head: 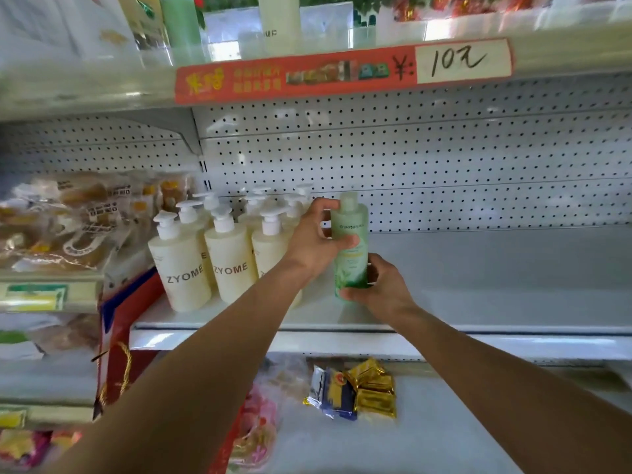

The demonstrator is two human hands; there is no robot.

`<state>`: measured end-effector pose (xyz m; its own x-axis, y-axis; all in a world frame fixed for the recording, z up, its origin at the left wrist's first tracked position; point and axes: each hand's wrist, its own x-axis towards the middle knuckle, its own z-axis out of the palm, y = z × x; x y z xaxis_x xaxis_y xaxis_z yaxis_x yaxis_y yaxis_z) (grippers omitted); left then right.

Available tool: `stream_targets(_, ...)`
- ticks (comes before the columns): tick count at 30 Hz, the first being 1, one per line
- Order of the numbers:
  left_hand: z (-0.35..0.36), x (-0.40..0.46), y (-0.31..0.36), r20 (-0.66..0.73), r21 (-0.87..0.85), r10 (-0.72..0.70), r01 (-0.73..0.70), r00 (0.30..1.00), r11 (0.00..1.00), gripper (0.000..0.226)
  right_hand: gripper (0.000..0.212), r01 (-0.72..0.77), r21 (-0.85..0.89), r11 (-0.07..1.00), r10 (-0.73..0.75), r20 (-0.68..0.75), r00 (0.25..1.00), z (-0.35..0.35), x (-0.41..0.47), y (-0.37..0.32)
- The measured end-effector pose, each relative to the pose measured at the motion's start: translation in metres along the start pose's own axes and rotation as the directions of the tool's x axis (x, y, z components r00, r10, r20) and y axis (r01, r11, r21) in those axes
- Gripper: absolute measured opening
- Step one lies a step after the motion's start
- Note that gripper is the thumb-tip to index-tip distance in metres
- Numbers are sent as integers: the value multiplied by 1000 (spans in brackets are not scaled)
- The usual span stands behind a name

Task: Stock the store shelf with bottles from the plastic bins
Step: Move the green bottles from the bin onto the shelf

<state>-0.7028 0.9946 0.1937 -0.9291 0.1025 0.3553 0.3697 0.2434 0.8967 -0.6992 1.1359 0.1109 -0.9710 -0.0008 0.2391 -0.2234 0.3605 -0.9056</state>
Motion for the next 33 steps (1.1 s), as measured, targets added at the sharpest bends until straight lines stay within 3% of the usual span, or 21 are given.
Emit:
stream_targets(16,21,86,-22,-11,129,-100,101,995,987,54,61,-60,-65,996,57,-55,997,3,82,23)
stream_targets(28,28,99,-24,-50,175,-135,142,990,974,56,61,-68,-89,994,67,-20,998,1,96,21)
stream_targets(33,31,88,-24,-102,169,-127,143,987,975,81,72,-43,-179,983,45,8,999,-2,88,17)
